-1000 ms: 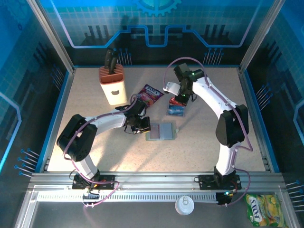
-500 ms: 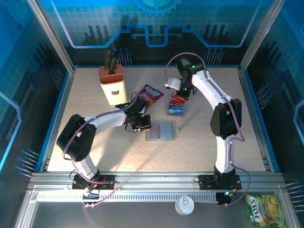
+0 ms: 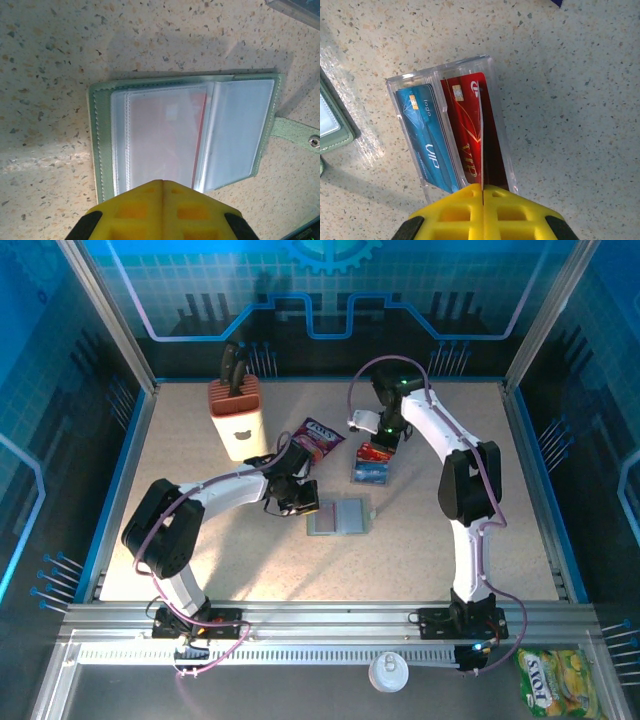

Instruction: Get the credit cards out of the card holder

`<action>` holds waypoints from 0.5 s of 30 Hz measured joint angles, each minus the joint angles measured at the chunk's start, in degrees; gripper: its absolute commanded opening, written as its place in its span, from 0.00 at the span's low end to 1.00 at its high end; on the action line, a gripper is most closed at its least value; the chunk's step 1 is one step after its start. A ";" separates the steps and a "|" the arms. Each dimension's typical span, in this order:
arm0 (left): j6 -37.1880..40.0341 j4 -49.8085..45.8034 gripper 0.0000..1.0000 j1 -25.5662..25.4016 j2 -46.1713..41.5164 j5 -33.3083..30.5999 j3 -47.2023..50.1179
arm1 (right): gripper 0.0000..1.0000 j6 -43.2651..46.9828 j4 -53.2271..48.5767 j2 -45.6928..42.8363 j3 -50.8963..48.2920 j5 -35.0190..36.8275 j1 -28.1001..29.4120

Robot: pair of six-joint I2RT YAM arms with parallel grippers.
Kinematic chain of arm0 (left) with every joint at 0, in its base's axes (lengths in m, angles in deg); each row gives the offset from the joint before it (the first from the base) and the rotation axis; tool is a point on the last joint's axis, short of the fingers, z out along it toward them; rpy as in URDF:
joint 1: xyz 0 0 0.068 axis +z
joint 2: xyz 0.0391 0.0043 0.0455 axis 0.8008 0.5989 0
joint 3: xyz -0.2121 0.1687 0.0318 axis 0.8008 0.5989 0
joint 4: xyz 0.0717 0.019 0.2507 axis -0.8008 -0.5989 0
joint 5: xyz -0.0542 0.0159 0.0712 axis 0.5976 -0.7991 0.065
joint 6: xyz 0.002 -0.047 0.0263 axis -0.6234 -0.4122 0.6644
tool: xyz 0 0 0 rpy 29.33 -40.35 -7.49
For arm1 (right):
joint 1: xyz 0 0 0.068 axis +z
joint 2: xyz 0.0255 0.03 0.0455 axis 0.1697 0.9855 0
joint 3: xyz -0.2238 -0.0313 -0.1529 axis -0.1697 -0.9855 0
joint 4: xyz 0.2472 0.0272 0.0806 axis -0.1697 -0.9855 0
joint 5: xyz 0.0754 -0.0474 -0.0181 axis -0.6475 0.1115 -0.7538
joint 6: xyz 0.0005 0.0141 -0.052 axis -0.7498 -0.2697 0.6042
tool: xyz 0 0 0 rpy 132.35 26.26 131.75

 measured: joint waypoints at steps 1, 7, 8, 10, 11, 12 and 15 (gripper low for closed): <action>0.07 0.00 0.00 0.00 0.00 0.00 0.00 | 0.09 -0.02 0.00 0.07 0.00 0.00 0.00; 0.07 0.02 0.00 0.00 0.00 0.00 0.00 | 0.16 -0.74 0.42 0.11 0.00 0.52 -0.02; 0.07 0.02 0.00 0.00 0.02 0.00 0.00 | 0.16 -1.20 0.79 0.11 0.00 0.83 -0.02; 0.07 0.02 0.00 0.00 0.02 0.00 0.00 | 0.17 -2.21 1.55 0.11 0.02 1.42 -0.04; 0.07 0.02 0.00 0.00 0.02 0.00 0.00 | 0.18 -2.80 1.97 0.11 0.02 1.60 -0.04; 0.07 0.04 0.00 0.00 0.02 0.00 0.00 | 0.18 -3.37 2.32 0.11 0.02 1.81 -0.04; 0.07 0.07 0.00 0.00 0.02 0.00 0.00 | 0.20 -5.44 3.39 0.07 0.00 2.54 -0.04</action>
